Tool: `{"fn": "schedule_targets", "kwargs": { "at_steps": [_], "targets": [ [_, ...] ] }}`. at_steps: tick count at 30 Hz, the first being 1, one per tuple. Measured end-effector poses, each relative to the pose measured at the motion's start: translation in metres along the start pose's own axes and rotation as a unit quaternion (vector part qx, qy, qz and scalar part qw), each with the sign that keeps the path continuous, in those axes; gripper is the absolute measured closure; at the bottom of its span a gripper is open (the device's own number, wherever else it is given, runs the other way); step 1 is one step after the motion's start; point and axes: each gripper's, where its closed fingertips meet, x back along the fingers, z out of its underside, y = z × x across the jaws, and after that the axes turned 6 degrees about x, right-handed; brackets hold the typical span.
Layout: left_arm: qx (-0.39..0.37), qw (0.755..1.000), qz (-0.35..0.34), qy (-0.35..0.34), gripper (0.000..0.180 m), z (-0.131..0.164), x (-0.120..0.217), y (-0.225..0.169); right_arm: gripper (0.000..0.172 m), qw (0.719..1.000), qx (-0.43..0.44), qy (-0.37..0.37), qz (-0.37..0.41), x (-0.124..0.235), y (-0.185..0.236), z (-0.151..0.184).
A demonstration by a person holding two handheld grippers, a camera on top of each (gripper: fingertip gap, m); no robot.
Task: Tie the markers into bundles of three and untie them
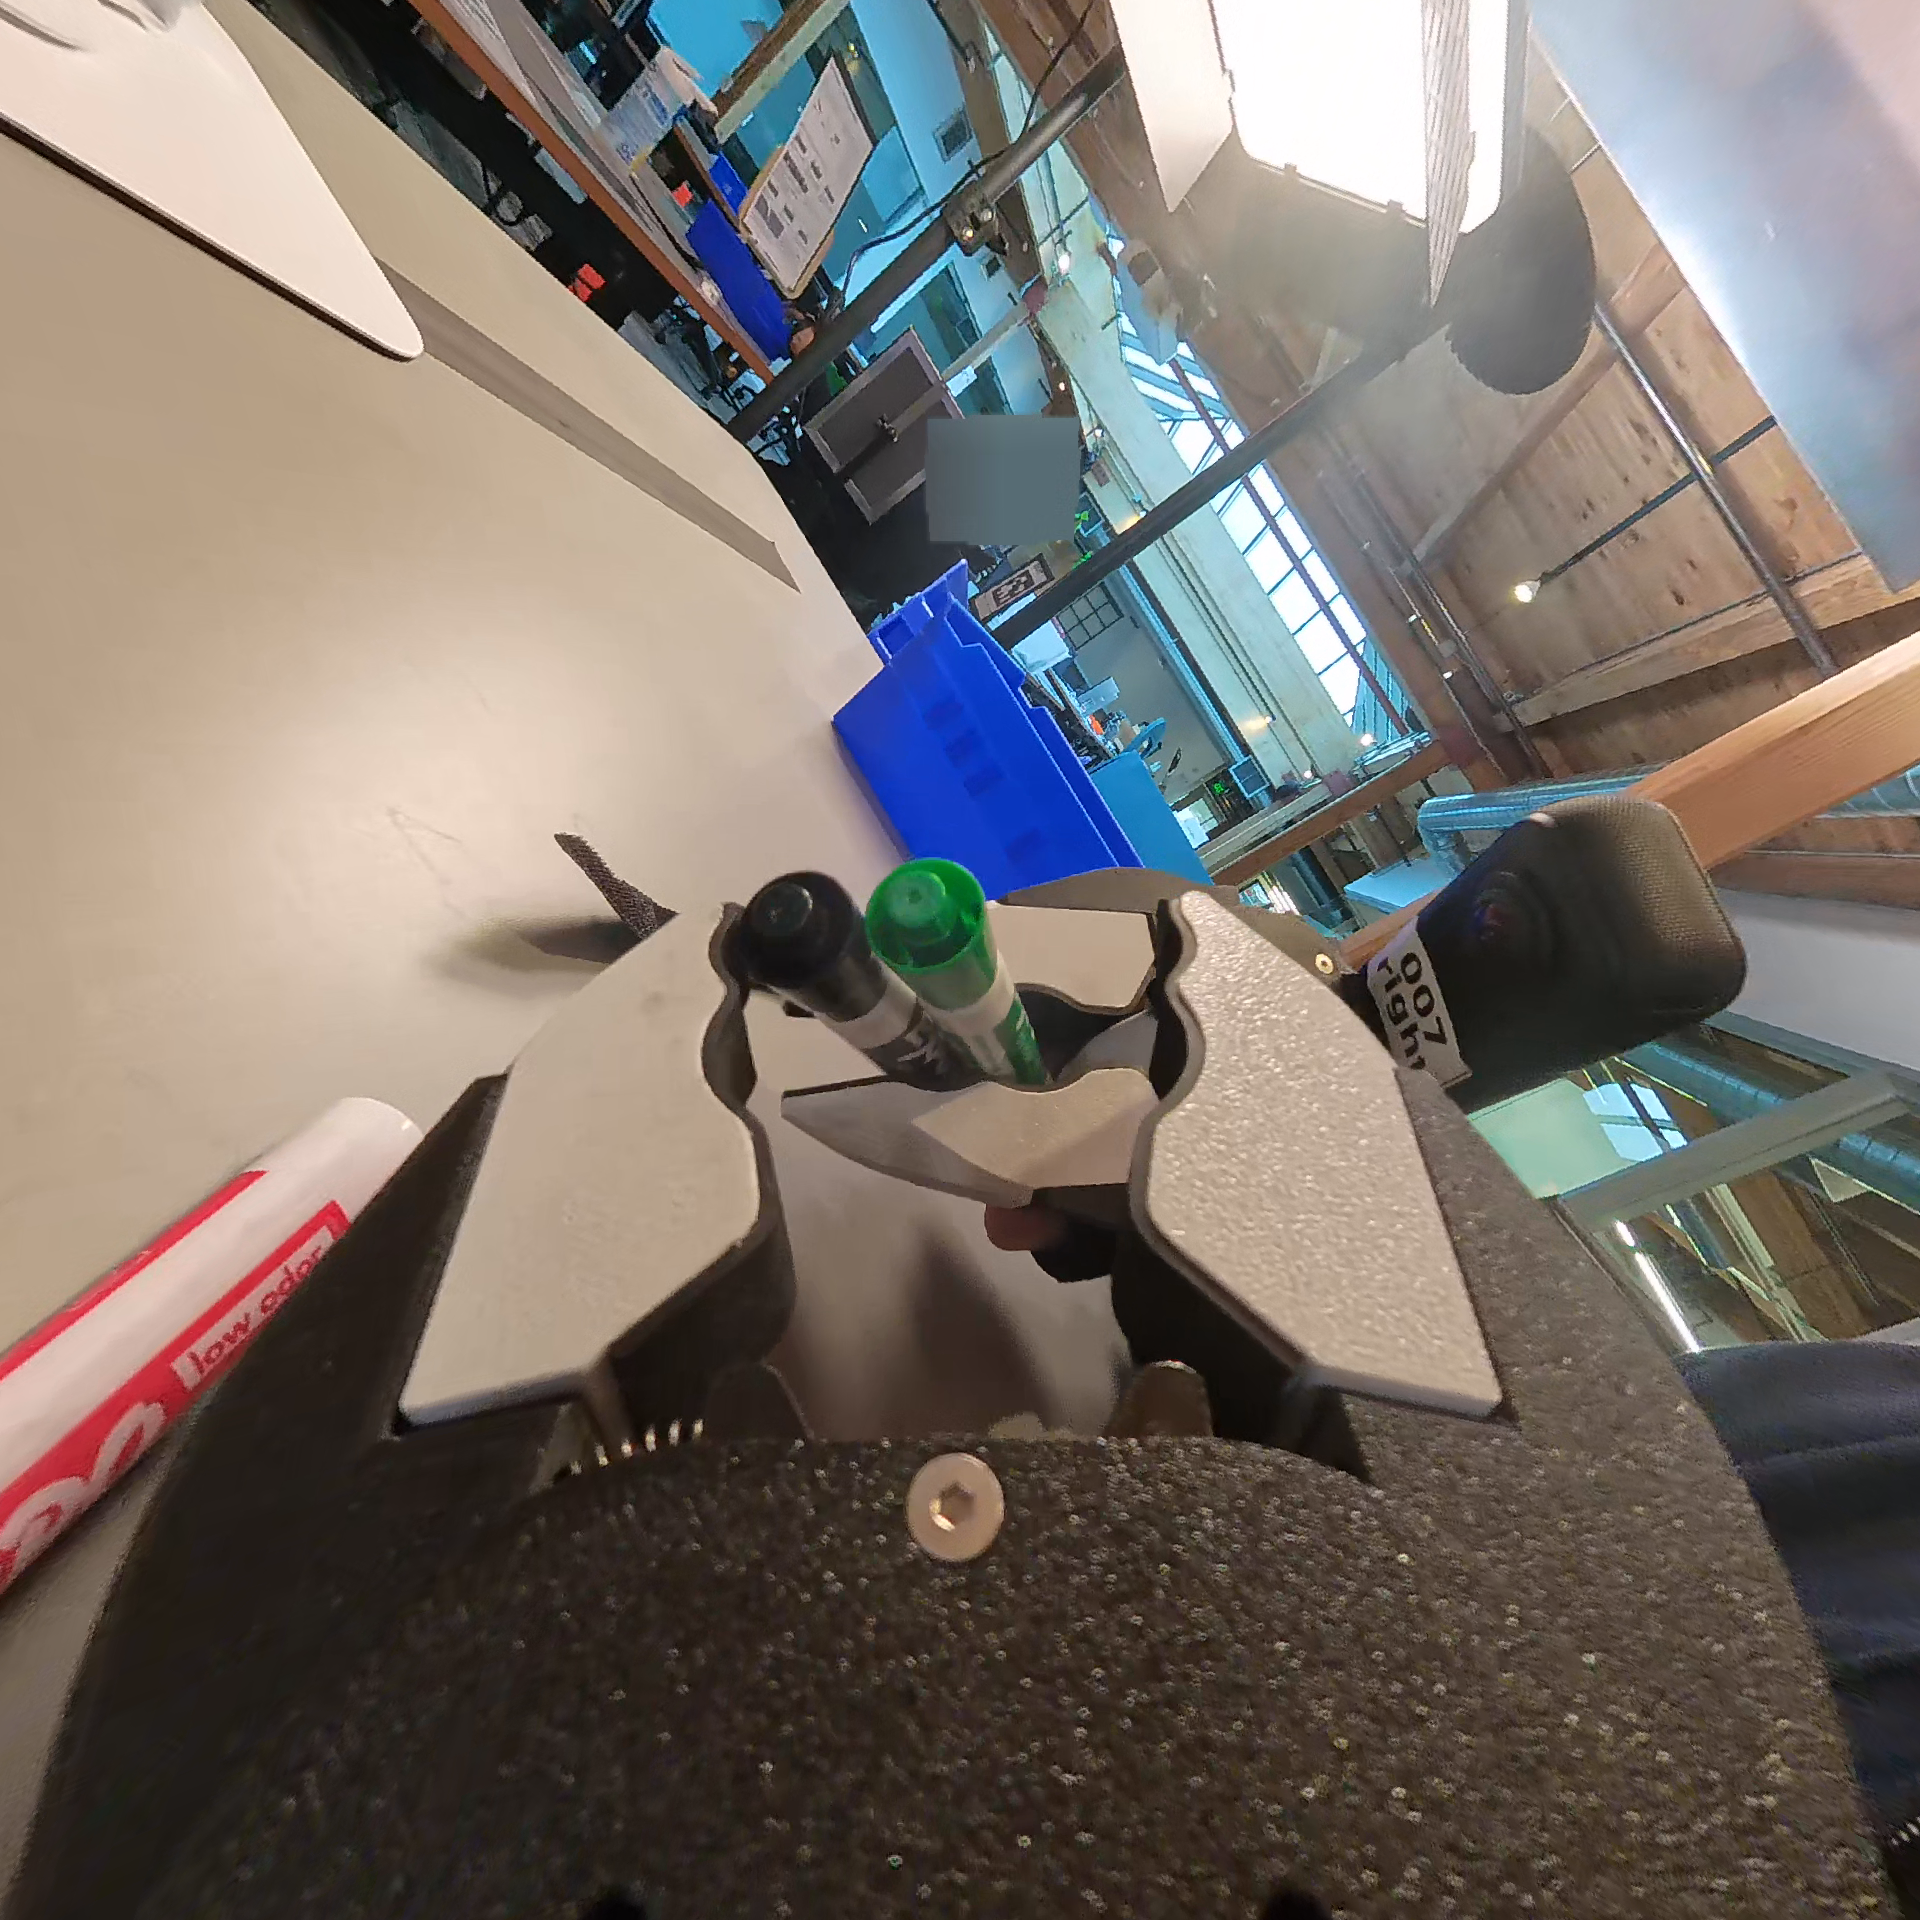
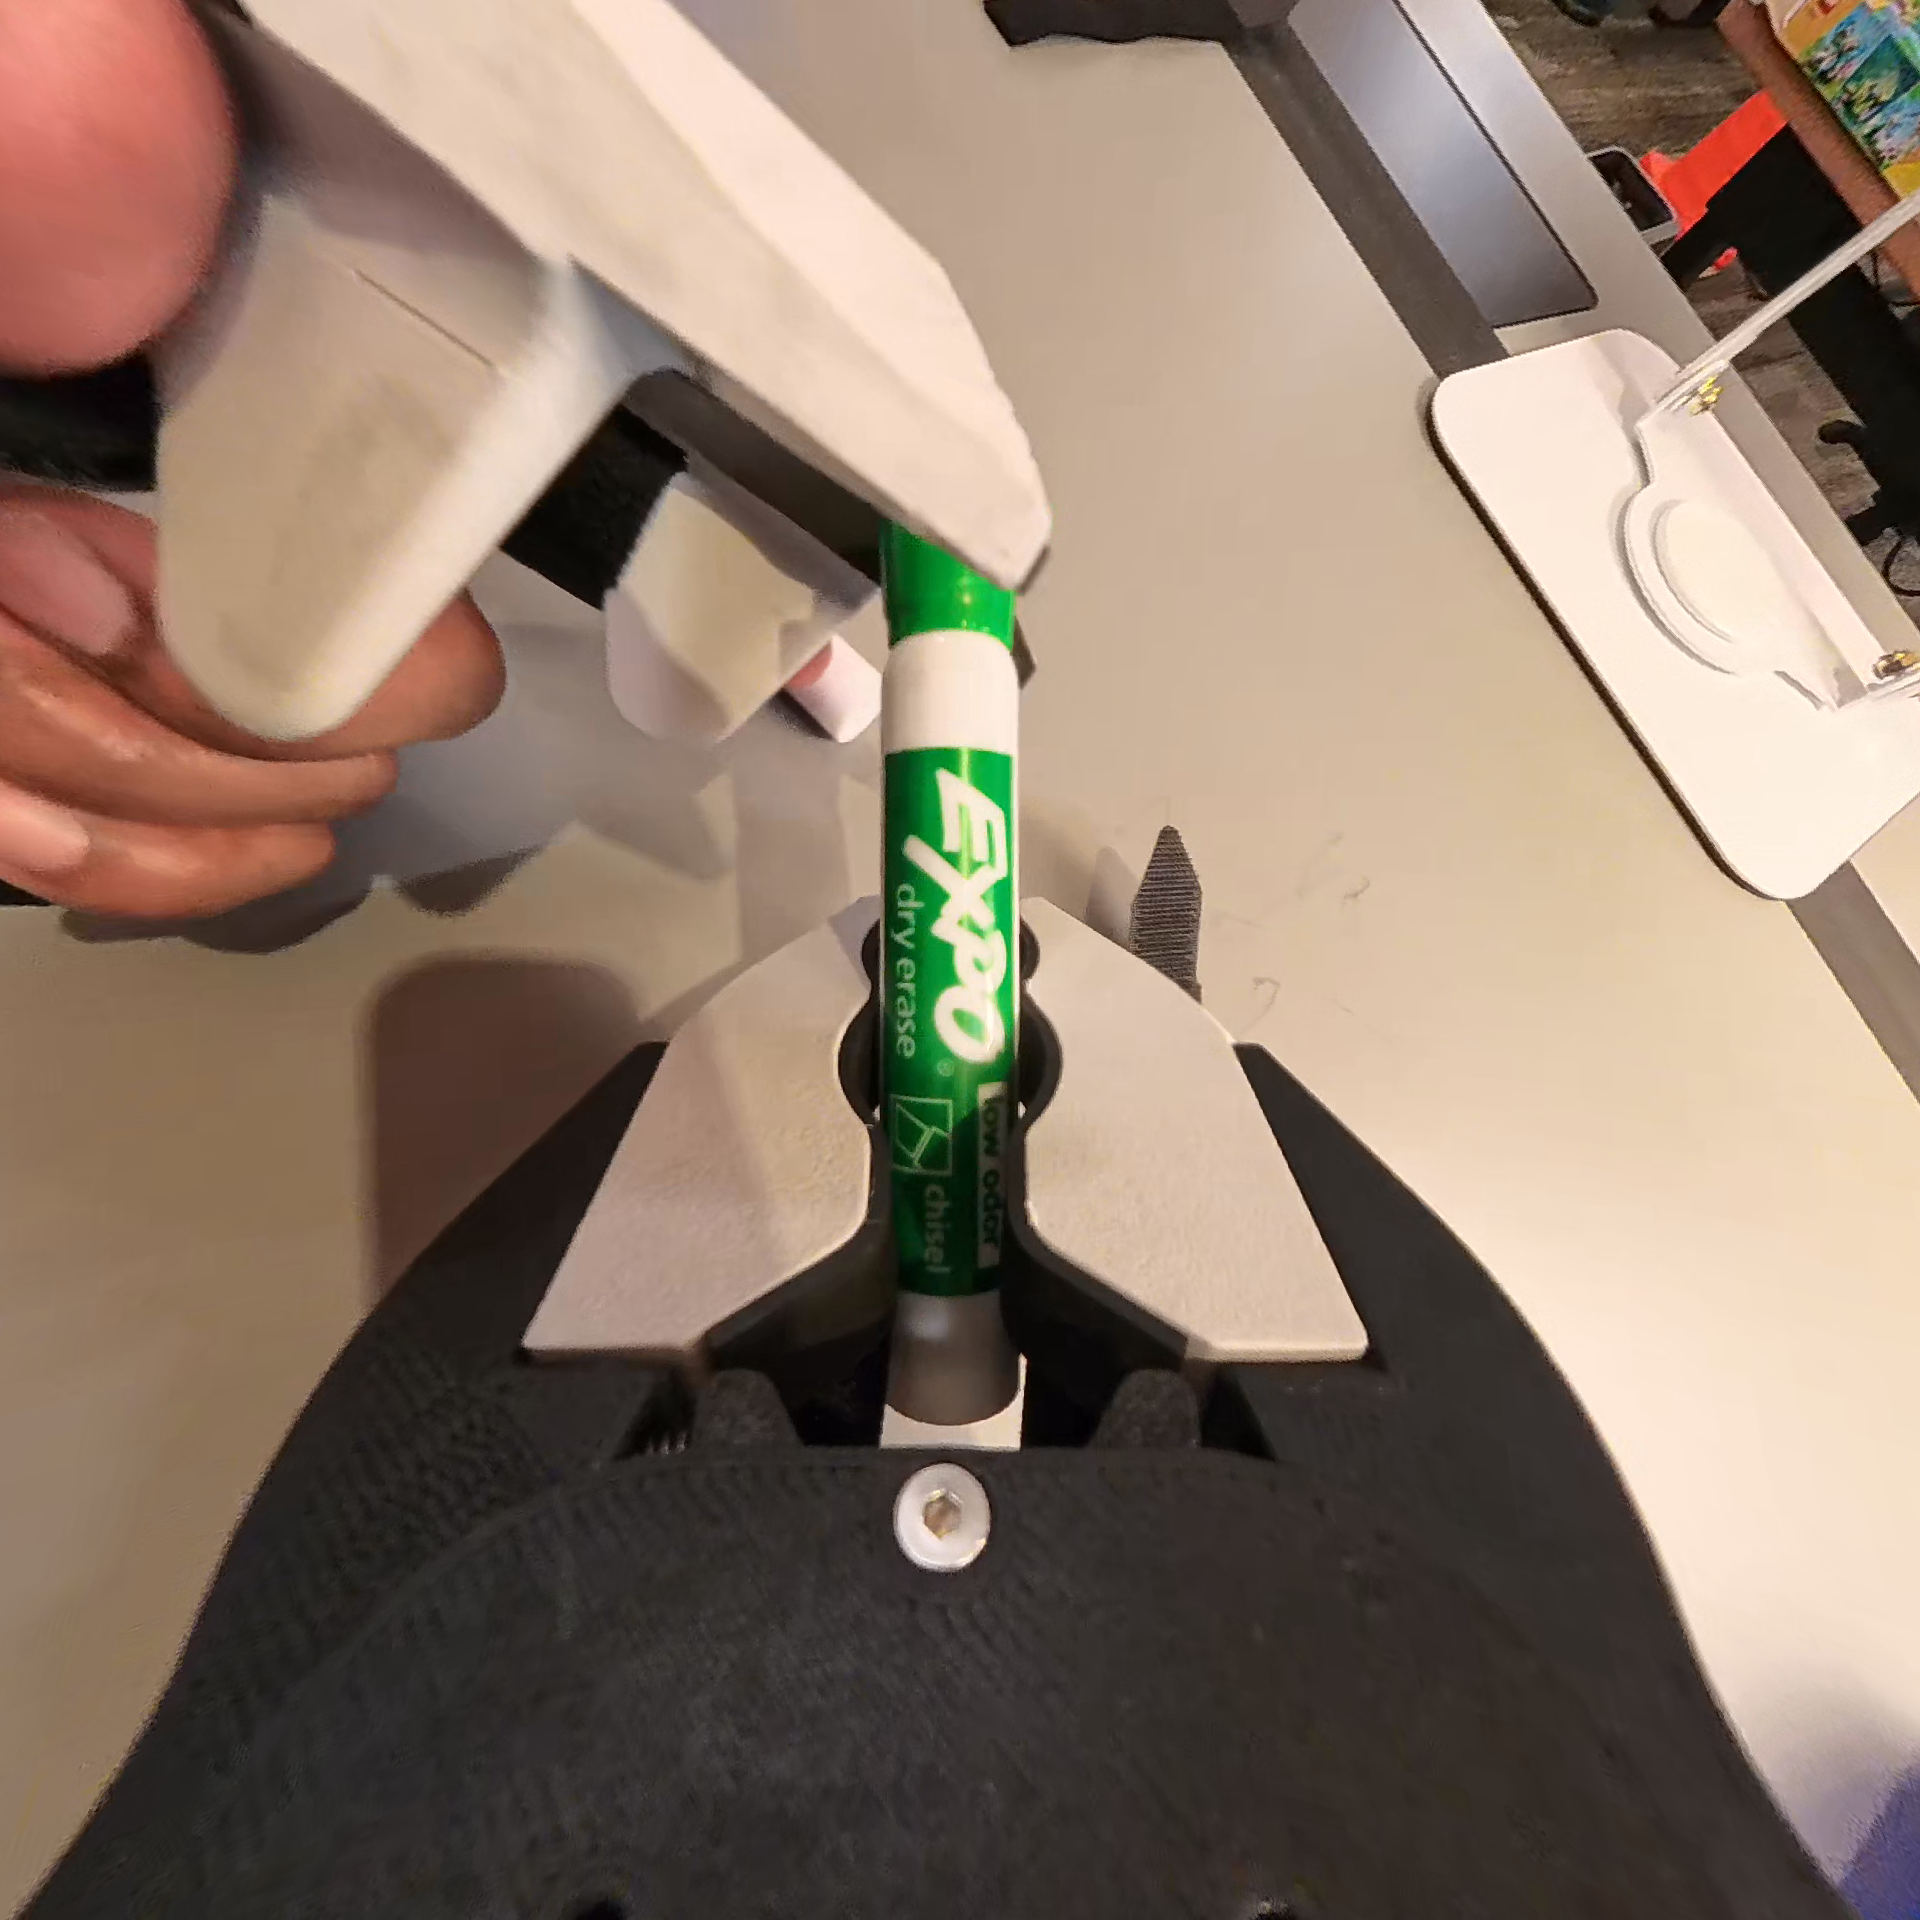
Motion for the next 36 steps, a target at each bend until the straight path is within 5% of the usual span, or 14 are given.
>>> {"fn": "schedule_targets", "kwargs": {
  "at_steps": [36],
  "targets": [
    [0.007, 0.999, -0.050, -0.014, 0.106, 0.004, 0.005, 0.013, 0.154, 1.000, -0.015, -0.004, 0.012, -0.005, 0.002, -0.002]
  ]
}}
